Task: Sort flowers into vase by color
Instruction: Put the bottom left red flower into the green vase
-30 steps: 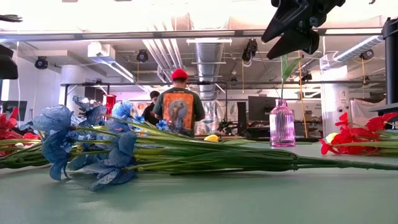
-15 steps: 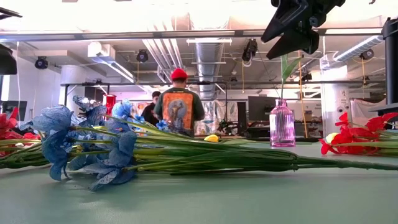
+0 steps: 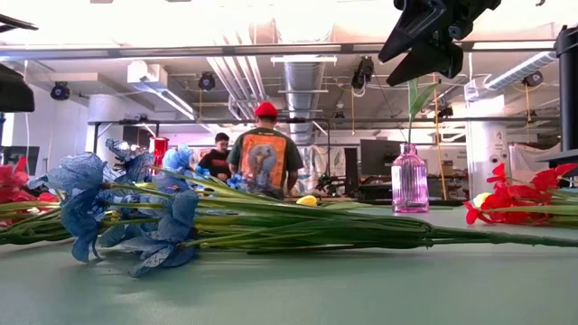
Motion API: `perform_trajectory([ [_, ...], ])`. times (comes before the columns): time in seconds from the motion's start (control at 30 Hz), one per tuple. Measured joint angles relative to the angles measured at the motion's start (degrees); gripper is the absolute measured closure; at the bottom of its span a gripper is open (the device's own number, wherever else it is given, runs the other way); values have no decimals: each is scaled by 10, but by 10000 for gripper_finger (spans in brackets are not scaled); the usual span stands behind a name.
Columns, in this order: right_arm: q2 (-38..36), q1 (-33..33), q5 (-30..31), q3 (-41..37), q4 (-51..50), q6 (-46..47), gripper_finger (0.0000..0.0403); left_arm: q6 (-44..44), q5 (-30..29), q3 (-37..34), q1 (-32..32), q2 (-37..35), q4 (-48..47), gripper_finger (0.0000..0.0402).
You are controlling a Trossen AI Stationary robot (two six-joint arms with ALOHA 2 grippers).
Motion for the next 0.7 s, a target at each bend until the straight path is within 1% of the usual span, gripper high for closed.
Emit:
perform_trajectory([
  [0.2, 0, 0, 0, 0, 0, 0, 158, 0, 0, -3, 0, 12, 4, 96],
  [0.4, 0, 0, 0, 0, 0, 0, 158, 1, 0, -3, 0, 32, 7, 93],
  [0.57, 0, 0, 0, 0, 0, 0, 158, 2, 0, -3, 0, 51, 10, 104],
  [0.7, 0, 0, 0, 0, 0, 0, 158, 2, 0, -3, 0, 60, 15, 128],
])
